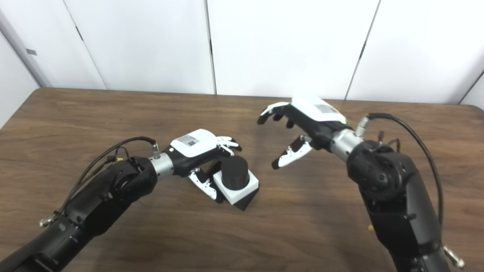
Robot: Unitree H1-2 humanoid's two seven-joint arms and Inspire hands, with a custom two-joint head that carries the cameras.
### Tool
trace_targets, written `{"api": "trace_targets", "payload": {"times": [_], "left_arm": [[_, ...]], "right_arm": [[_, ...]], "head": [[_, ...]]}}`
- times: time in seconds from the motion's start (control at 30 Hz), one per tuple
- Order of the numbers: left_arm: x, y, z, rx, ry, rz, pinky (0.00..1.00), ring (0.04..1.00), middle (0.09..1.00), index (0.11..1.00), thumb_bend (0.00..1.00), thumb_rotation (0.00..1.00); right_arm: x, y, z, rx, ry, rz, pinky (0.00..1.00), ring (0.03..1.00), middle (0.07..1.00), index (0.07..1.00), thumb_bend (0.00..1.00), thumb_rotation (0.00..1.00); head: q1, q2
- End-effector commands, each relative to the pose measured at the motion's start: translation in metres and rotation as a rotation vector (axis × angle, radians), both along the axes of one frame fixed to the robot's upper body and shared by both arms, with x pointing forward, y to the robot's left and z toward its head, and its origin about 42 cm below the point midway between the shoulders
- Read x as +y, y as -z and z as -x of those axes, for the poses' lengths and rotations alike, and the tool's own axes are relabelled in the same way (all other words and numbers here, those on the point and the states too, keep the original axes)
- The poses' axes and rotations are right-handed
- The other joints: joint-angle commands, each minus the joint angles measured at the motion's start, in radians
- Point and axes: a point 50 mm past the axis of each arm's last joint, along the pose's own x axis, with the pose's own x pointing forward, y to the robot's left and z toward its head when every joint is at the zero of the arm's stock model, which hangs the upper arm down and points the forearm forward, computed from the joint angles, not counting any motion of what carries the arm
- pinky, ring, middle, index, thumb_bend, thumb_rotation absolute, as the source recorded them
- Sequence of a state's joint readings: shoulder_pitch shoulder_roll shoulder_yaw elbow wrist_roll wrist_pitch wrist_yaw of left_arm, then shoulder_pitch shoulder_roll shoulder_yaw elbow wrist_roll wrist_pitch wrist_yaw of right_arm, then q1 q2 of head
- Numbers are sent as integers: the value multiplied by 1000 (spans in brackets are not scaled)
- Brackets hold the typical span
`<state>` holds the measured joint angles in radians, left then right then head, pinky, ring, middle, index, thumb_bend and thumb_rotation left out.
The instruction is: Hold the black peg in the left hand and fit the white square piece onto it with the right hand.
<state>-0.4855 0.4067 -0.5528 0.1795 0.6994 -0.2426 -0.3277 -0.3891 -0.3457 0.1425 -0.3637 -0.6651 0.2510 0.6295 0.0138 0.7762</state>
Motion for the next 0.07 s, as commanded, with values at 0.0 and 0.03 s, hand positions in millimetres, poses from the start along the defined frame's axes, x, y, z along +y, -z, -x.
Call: {"api": "trace_targets", "payload": {"times": [0.0, 0.03], "left_arm": [[4, 18, 6, 54, 9, -88, 789, 928, 889, 488, 524, 74], [4, 18, 6, 54, 8, -90, 787, 929, 890, 489, 524, 74]], "right_arm": [[-8, -16, -2, -104, 38, -65, 647, 776, 814, 699, 719, 147], [-11, -14, -2, -111, 53, -79, 656, 779, 811, 697, 714, 141]], "head": [[0, 1], [0, 1]]}}
